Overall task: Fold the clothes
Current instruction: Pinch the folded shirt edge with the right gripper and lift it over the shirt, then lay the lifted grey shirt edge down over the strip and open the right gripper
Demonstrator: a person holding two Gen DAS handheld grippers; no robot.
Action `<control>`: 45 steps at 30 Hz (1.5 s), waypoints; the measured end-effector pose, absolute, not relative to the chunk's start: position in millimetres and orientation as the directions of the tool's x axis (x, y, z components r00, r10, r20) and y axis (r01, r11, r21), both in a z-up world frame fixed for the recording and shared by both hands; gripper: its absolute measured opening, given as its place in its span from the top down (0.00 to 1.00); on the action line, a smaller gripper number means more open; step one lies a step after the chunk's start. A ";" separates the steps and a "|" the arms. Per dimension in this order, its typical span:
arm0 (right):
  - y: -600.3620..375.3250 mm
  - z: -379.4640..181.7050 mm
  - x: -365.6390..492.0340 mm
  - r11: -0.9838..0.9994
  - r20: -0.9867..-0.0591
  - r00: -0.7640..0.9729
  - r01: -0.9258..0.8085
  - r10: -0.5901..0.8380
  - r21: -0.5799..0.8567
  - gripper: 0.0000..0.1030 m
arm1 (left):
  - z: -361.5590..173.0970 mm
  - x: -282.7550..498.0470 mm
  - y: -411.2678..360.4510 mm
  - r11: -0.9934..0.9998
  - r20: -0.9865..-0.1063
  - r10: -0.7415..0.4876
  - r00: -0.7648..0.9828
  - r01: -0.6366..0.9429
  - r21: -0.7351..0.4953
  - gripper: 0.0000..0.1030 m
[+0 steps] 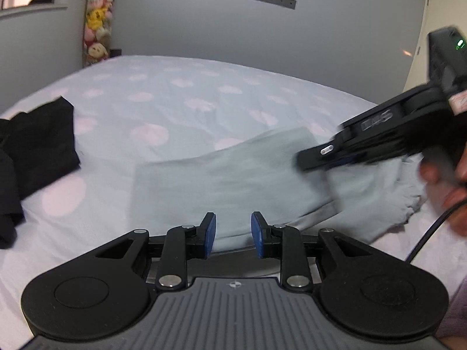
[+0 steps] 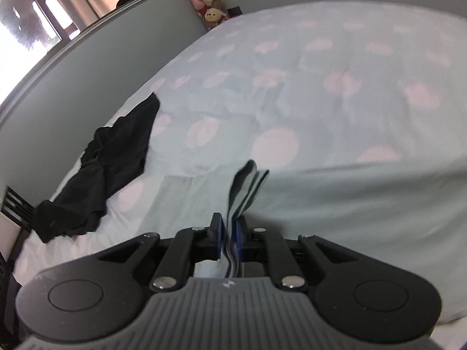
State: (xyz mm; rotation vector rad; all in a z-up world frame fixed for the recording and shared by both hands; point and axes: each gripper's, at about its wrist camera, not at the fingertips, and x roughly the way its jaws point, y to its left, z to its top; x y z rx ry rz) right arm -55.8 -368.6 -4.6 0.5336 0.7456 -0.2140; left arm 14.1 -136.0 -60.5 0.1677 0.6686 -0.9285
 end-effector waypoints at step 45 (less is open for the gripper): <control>-652.6 57.6 -246.4 0.606 -0.757 0.377 0.794 -0.534 -0.032 0.90 | -70.0 15.4 -231.0 0.485 -0.709 -0.658 0.253 0.863 -0.142 0.71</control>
